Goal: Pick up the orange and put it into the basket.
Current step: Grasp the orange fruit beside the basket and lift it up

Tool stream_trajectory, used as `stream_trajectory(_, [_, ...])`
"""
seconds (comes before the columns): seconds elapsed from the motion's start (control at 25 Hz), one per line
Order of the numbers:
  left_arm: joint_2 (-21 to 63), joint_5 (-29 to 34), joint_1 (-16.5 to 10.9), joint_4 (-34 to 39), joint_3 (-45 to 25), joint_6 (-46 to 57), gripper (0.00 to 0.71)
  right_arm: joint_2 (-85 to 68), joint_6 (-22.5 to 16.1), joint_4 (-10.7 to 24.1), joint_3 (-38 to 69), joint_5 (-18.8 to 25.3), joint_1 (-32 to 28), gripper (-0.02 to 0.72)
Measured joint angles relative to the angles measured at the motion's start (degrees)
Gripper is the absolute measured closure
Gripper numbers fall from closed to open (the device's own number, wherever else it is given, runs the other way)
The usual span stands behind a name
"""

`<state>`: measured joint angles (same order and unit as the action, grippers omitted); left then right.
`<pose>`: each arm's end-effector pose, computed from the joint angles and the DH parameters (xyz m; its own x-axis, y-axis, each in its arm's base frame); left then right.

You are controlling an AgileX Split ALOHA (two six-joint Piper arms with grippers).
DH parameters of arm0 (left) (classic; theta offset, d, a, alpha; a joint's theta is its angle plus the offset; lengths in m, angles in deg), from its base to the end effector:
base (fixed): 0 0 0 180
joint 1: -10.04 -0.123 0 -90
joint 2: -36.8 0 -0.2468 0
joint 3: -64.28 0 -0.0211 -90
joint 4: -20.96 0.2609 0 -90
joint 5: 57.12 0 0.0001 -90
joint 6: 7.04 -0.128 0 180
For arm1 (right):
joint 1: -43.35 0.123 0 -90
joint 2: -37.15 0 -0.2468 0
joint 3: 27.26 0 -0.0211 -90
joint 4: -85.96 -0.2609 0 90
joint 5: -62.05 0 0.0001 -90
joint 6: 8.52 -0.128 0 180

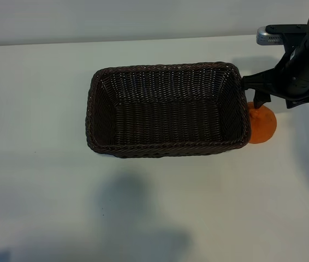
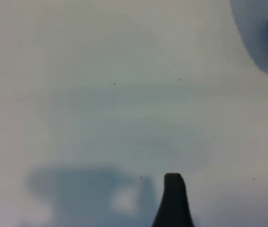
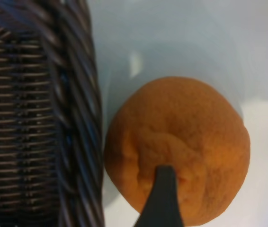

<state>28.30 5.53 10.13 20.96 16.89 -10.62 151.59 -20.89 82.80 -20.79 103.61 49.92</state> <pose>0.0725 -0.0001 0.2620 -0.4767 0.0632 -0.8768 0.0314 0.9980 0.0549 0.3723 0.0476 0.1098 -0.9478 0.1467 -0.2831 0.1197 0.9866 0.1105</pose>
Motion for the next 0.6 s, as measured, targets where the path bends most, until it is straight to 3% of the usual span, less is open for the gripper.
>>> stream_trajectory(0.4, [0.0, 0.0, 0.0, 0.0, 0.0, 0.0, 0.139, 2.5, 3.6, -2.2, 0.0, 0.0, 0.0, 0.111])
stream_trajectory(0.6, [0.0, 0.0, 0.0, 0.0, 0.0, 0.0, 0.139, 2.9, 4.0, -2.5, 0.0, -0.5, 0.0, 0.201])
